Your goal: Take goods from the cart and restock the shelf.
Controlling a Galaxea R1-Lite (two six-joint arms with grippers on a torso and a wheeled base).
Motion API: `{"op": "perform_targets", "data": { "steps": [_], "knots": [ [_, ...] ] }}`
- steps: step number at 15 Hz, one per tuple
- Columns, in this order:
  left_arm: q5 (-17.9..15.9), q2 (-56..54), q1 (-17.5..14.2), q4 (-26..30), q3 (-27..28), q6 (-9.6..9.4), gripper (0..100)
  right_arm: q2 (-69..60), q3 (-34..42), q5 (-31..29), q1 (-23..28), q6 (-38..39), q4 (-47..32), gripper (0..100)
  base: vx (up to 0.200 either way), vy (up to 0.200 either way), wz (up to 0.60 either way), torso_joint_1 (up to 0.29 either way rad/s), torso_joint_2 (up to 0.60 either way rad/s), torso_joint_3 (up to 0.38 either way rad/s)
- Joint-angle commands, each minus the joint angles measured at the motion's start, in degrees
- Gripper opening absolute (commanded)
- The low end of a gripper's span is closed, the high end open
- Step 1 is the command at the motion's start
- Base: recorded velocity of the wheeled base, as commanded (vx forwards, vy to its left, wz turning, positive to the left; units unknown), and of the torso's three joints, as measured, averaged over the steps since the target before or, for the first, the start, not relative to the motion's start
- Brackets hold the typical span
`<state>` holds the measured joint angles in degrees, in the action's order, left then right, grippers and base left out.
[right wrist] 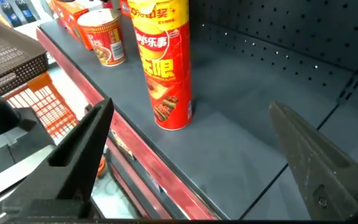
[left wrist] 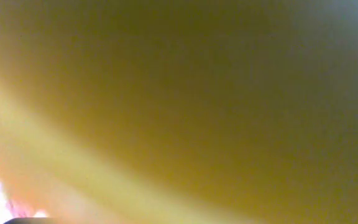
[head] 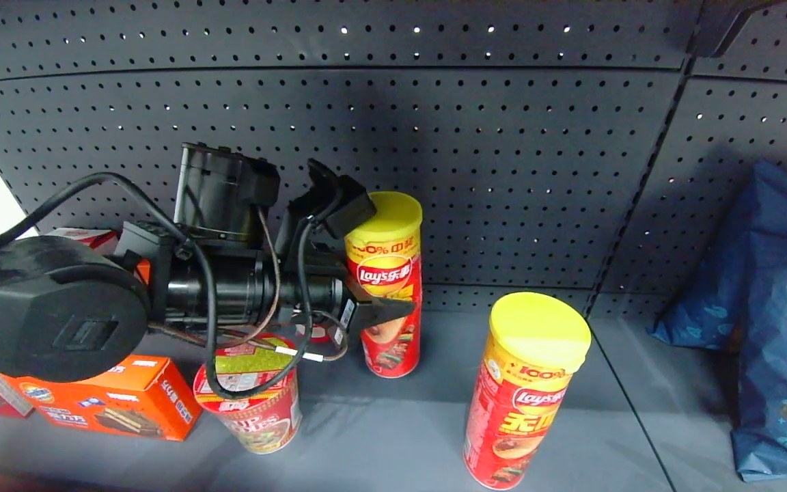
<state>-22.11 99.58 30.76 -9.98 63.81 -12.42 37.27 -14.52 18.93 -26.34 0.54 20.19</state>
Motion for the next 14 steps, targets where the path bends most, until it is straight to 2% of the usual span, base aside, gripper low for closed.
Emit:
{"op": "perform_targets", "data": {
  "steps": [1, 2, 4, 8, 14],
  "knots": [
    [0.0, 2.3, 0.1, 0.1, 1.5, -0.32, 0, -0.3, 0.1, 0.1, 0.1, 0.0, 0.0, 100, 0.000, 0.000, 0.00, 0.000, 0.00, 0.000],
    [0.1, 3.7, 0.2, 1.4, 3.1, -1.29, 0, -0.4, 0.5, 0.0, 0.1, 0.0, 0.1, 100, 0.000, 0.000, 0.00, 0.000, 0.00, 0.000],
    [0.1, 5.4, 0.1, 1.7, 5.5, -1.99, 0, -0.4, 0.7, 0.1, 0.1, 0.0, 0.1, 100, 0.000, 0.000, 0.00, 0.000, 0.00, 0.000],
    [0.0, 11.9, 1.0, 1.7, 13.3, -4.54, 0, -0.4, 1.2, 0.0, 0.1, 0.0, 0.1, 100, 0.000, 0.000, 0.00, 0.000, 0.00, 0.000],
    [-0.2, 15.9, 1.9, 1.4, 16.0, -4.63, 0, -1.8, 2.2, 0.0, 0.1, 0.0, 0.1, 100, 0.000, 0.000, 0.00, 0.000, 0.00, 0.000]
  ]
}}
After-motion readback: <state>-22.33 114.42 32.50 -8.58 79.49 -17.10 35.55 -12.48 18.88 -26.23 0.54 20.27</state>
